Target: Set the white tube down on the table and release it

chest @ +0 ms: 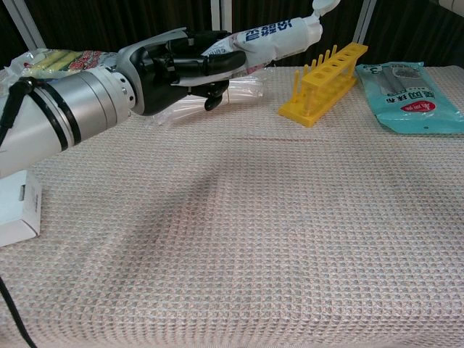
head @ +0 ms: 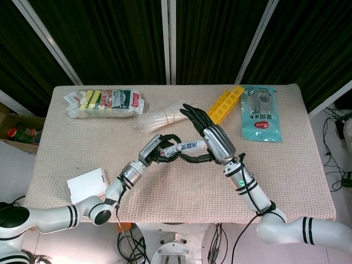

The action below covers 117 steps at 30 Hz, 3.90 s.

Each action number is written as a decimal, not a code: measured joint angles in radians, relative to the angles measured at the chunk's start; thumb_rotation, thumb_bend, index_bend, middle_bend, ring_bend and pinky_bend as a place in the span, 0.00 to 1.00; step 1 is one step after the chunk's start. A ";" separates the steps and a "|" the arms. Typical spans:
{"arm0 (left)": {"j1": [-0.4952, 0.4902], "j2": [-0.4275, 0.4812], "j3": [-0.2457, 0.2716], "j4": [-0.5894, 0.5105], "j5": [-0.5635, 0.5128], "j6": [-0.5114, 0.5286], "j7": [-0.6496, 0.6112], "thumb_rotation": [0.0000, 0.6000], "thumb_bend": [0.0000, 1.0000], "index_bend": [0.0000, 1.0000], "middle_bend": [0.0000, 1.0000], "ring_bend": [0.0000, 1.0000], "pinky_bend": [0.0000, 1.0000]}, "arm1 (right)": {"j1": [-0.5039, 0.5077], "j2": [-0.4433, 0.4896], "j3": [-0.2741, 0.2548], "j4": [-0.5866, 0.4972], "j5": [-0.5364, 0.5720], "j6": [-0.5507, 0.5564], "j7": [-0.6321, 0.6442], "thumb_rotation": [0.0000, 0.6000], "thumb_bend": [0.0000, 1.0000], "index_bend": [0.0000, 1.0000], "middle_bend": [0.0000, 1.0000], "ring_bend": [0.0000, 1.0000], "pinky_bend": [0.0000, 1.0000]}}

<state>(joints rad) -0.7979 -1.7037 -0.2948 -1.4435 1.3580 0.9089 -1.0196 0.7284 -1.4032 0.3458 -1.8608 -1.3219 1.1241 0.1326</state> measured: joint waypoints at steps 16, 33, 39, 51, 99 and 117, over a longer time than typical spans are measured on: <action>-0.004 0.004 -0.008 -0.001 -0.001 -0.003 -0.017 1.00 0.40 0.82 0.87 0.72 0.74 | 0.035 -0.053 -0.007 0.073 -0.002 -0.036 0.079 0.25 0.00 0.00 0.00 0.00 0.00; 0.002 0.018 -0.007 -0.012 0.023 0.012 -0.091 1.00 0.40 0.82 0.87 0.72 0.74 | 0.014 -0.065 -0.017 0.103 0.009 -0.017 0.136 0.25 0.00 0.00 0.00 0.00 0.00; 0.000 0.022 -0.002 -0.012 0.038 0.018 -0.113 1.00 0.40 0.82 0.87 0.72 0.74 | 0.000 -0.072 -0.019 0.121 0.000 -0.004 0.191 0.25 0.00 0.00 0.00 0.00 0.00; -0.009 0.024 0.006 -0.010 0.051 0.022 -0.135 1.00 0.40 0.82 0.87 0.72 0.74 | -0.016 -0.081 -0.028 0.143 -0.018 -0.005 0.305 0.25 0.00 0.00 0.00 0.00 0.00; -0.011 0.028 0.014 0.006 0.040 0.038 -0.147 1.00 0.40 0.82 0.87 0.72 0.74 | -0.038 -0.139 -0.016 0.195 -0.077 0.065 0.422 0.25 0.00 0.00 0.00 0.00 0.00; 0.016 0.072 0.109 0.100 0.059 -0.025 -0.046 0.99 0.21 0.23 0.35 0.25 0.36 | -0.182 0.022 0.005 0.160 -0.068 0.181 0.550 0.25 0.00 0.00 0.00 0.00 0.00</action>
<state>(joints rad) -0.7823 -1.6316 -0.1858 -1.3438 1.4170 0.8844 -1.0655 0.5466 -1.3808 0.3509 -1.7006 -1.3901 1.3050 0.6828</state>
